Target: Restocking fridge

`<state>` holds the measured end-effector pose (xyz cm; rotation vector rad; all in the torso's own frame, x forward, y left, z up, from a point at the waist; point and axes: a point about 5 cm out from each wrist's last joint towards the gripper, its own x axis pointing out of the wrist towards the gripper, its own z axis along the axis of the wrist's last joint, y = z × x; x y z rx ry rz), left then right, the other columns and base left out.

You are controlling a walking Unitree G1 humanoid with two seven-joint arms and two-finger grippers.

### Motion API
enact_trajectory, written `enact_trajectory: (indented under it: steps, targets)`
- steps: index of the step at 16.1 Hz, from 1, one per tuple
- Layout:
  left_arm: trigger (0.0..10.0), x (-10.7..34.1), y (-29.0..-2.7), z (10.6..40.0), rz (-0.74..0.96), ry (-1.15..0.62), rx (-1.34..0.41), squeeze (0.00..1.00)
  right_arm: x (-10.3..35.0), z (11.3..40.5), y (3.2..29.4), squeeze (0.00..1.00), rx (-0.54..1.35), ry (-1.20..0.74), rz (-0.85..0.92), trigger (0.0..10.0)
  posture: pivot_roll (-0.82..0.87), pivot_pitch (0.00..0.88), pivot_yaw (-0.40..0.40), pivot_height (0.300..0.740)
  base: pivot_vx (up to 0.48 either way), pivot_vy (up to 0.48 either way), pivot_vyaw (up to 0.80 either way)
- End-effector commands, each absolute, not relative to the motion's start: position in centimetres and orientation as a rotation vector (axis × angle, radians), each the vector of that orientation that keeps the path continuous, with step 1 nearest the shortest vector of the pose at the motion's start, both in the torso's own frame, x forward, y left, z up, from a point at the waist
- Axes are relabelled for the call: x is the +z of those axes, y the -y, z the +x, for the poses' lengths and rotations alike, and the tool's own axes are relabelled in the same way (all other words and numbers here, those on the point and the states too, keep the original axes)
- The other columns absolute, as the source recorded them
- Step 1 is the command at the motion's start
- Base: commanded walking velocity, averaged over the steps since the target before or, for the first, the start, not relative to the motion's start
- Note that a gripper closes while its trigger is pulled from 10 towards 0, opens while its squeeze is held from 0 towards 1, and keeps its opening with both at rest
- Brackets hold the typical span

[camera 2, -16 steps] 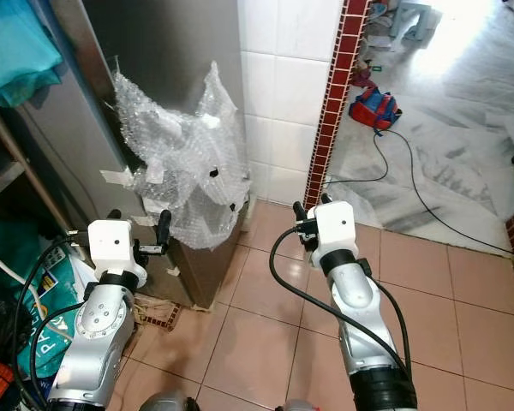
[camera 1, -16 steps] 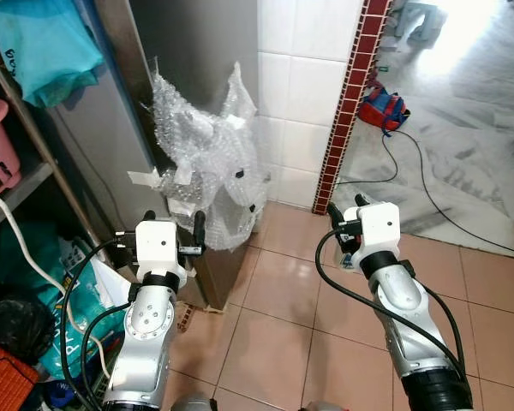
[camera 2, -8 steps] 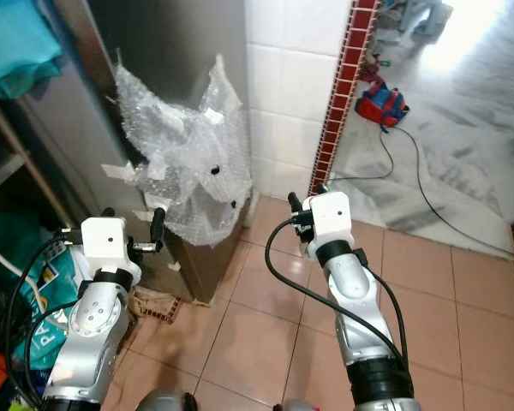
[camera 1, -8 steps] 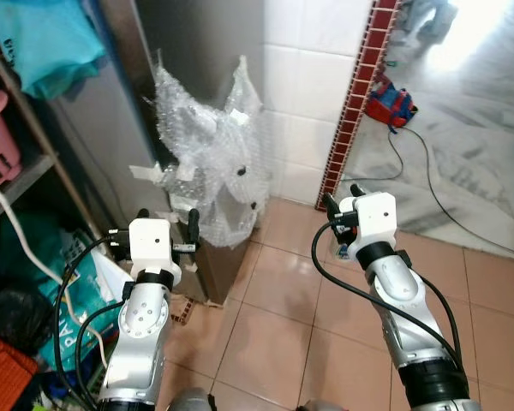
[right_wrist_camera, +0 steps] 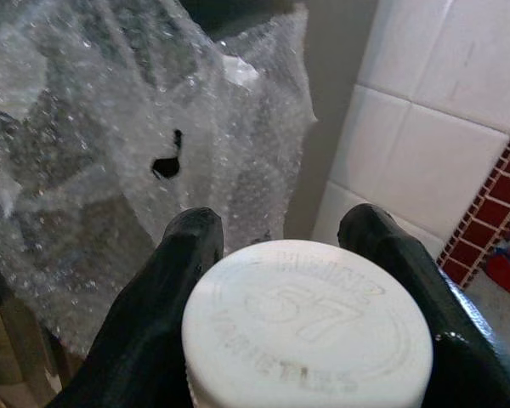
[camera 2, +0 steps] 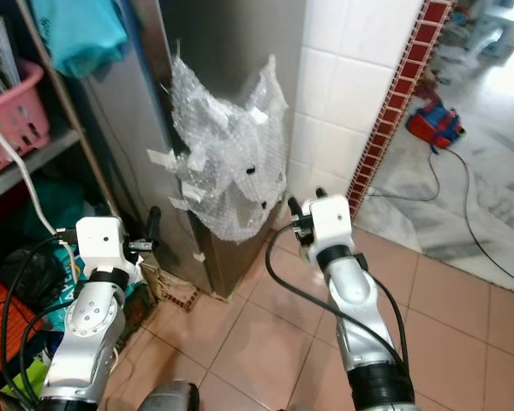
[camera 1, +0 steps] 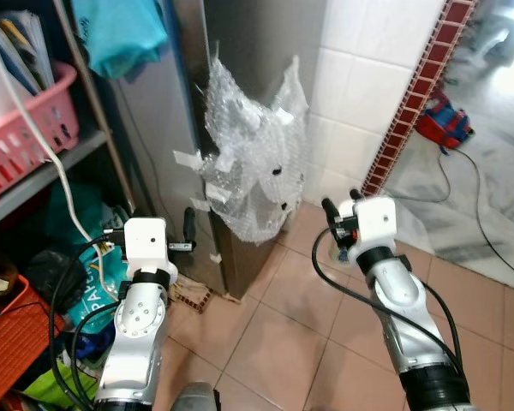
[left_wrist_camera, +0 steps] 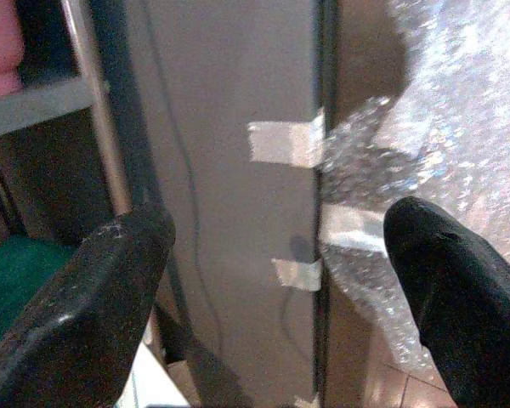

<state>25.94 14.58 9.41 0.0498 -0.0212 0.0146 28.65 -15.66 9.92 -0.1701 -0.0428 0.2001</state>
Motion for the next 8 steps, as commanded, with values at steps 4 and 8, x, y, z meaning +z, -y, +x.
enact_trajectory:
  steps: [4, 8]
  targets:
    - [10.0, 9.68, -14.47, 26.00, 0.049, 0.032, 0.003, 0.00, 10.95, 28.85, 15.58, 0.00, 0.201, 0.085, -0.173, 10.0, 0.04, 0.009, -0.002, 0.740, 0.000, 0.000, 0.00]
    - [10.0, 9.67, -14.38, 25.92, 0.046, 0.033, -0.001, 0.00, 10.97, 28.75, 15.56, 0.00, 0.207, 0.087, -0.170, 10.0, 0.04, 0.010, -0.003, 0.740, 0.000, 0.000, 0.00]
